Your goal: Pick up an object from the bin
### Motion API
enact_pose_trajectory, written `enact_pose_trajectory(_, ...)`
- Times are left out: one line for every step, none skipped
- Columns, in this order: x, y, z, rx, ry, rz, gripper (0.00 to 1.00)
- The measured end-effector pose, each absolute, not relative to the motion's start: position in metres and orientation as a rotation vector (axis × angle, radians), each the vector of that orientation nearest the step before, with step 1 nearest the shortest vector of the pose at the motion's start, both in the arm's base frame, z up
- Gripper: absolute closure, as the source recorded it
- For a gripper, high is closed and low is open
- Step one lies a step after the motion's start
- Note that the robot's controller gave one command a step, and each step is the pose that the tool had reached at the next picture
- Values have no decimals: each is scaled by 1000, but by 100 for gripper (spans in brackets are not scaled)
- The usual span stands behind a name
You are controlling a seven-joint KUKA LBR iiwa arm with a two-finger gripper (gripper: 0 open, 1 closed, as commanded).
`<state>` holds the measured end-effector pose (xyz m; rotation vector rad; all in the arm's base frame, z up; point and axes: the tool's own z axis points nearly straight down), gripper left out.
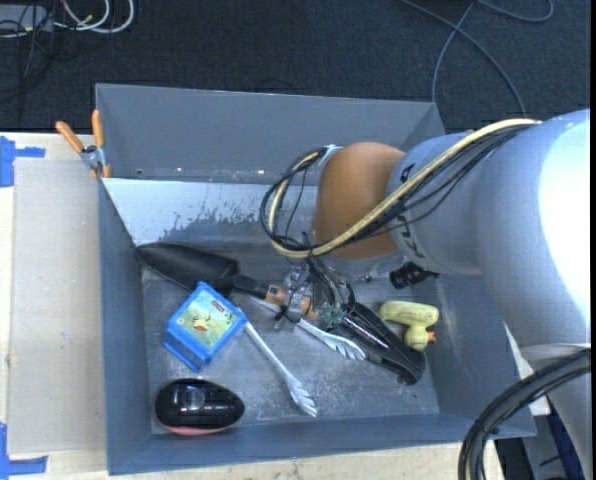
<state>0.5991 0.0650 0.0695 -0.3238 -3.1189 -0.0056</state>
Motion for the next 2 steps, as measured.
enact_pose_trajectory(598, 65, 75, -324, -3116, -6, 100)
enact_pose_trajectory(596, 64, 116, -322, -3107, -2, 100)
